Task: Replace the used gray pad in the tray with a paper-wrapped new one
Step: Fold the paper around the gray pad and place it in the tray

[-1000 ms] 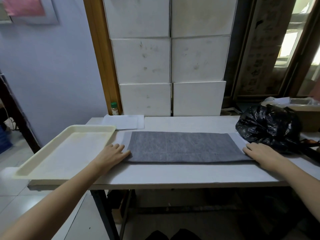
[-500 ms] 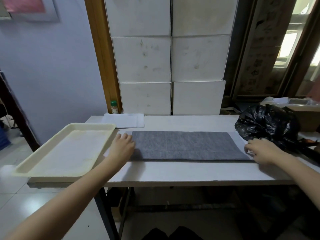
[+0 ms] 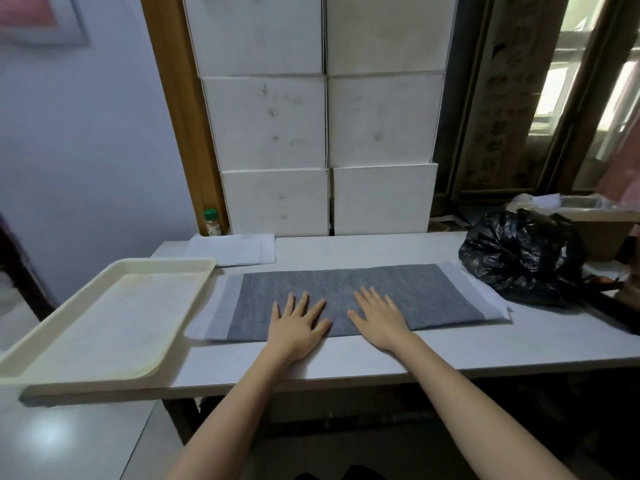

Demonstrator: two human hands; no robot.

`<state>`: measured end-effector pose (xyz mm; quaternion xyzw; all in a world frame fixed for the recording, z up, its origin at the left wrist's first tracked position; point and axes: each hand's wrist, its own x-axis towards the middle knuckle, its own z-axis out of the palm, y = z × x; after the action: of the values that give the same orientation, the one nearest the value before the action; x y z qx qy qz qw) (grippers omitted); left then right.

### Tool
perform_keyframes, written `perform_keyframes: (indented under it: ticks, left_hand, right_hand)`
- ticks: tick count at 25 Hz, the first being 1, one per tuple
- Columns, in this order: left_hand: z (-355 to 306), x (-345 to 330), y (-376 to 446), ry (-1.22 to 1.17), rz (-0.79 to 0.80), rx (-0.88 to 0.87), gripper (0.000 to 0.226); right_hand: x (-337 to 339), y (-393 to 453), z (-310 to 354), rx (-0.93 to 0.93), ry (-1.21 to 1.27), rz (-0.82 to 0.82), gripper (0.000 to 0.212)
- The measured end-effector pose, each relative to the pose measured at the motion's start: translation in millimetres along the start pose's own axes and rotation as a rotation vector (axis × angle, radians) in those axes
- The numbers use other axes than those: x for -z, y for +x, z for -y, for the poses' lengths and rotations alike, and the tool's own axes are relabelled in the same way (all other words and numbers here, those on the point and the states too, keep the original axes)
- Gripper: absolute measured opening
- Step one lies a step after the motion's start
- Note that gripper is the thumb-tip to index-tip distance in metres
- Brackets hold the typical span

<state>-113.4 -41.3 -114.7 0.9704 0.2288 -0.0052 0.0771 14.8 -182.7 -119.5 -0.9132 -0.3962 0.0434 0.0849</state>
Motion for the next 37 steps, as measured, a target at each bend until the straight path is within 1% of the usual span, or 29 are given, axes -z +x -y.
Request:
perform_keyframes:
  ticks: [5,7,10,12,13,14,15,16,17,18,19,20,21,23,24,25,27,28,29,31,33,35,36,37]
  left_hand:
    - [12,1,-9,-0.026,-0.051,0.136,0.068]
    - [14,1,-14,-0.031,-0.058,0.216,0.072]
    - [8,6,-25,0.010,-0.005,0.297,0.075]
    - [1,24,-32,0.123,0.004,0.321,0.072]
    - [-2,34,-34,0.201,-0.029,0.283,0.066]
    - [-2,39,-33,0.246,-0.083,0.207,0.059]
    - [-1,40,-31,0.243,-0.121,0.099,0.054]
    - [2,38,-29,0.195,-0.096,-0.007,0.053]
    - [4,33,-27,0.131,-0.017,-0.072,0.054]
    - [7,29,-26,0.097,0.044,-0.094,0.056]
    - [9,24,-27,0.095,0.034,-0.097,0.058]
    - [9,23,-32,0.112,-0.011,-0.108,0.062]
    - [8,22,-42,0.136,-0.033,-0.153,0.070]
    - [9,16,-69,0.215,-0.015,-0.294,0.095]
    - [14,9,-81,0.326,-0.045,-0.362,0.106]
    - [22,2,-91,0.396,-0.017,-0.339,0.116]
    - [38,-13,-95,0.387,-0.076,-0.183,0.126]
    - [44,-17,-95,0.385,-0.099,-0.154,0.124]
    - [48,-18,-95,0.386,-0.113,-0.153,0.117]
    - [55,-18,-96,0.401,-0.136,-0.186,0.108]
    - [61,-19,-102,0.404,-0.165,-0.189,0.106]
    - [61,-16,-109,0.425,-0.196,-0.203,0.101]
    - [61,-12,-113,0.411,-0.205,-0.224,0.095]
    - [62,-9,-117,0.386,-0.175,-0.222,0.087]
  right_hand:
    - [11,-14,-58,-0.116,-0.009,-0.020,0.062]
    - [13,-17,-67,-0.129,-0.021,-0.012,0.061]
    - [14,-17,-69,-0.079,-0.015,0.006,0.060]
    - [19,-15,-74,-0.008,-0.006,0.051,0.058]
    - [24,-14,-78,0.026,0.008,0.085,0.055]
    - [30,-12,-81,0.053,0.022,0.108,0.053]
    - [35,-9,-82,0.066,0.028,0.113,0.051]
    - [37,-5,-82,0.075,0.024,0.101,0.050]
    - [38,-4,-78,0.075,0.017,0.078,0.049]
    - [37,-2,-75,0.070,0.011,0.050,0.049]
    - [35,-1,-73,0.064,0.001,0.038,0.051]
    - [35,-3,-72,0.065,-0.005,0.047,0.056]
    - [36,-8,-73,0.070,-0.009,0.082,0.067]
    - [48,-24,-76,0.100,0.005,0.175,0.094]
    - [57,-35,-77,0.107,0.017,0.224,0.102]
    - [64,-45,-77,0.110,0.017,0.268,0.110]
    - [72,-64,-77,0.139,-0.027,0.317,0.122]
    - [72,-70,-77,0.153,-0.053,0.320,0.125]
    - [69,-75,-79,0.167,-0.078,0.317,0.128]
    - [56,-79,-82,0.208,-0.161,0.295,0.134]
    - [42,-85,-84,0.236,-0.282,0.260,0.131]
    - [31,-92,-83,0.231,-0.358,0.195,0.124]
    - [28,-95,-80,0.224,-0.381,0.164,0.120]
    - [26,-101,-78,0.221,-0.400,0.137,0.115]
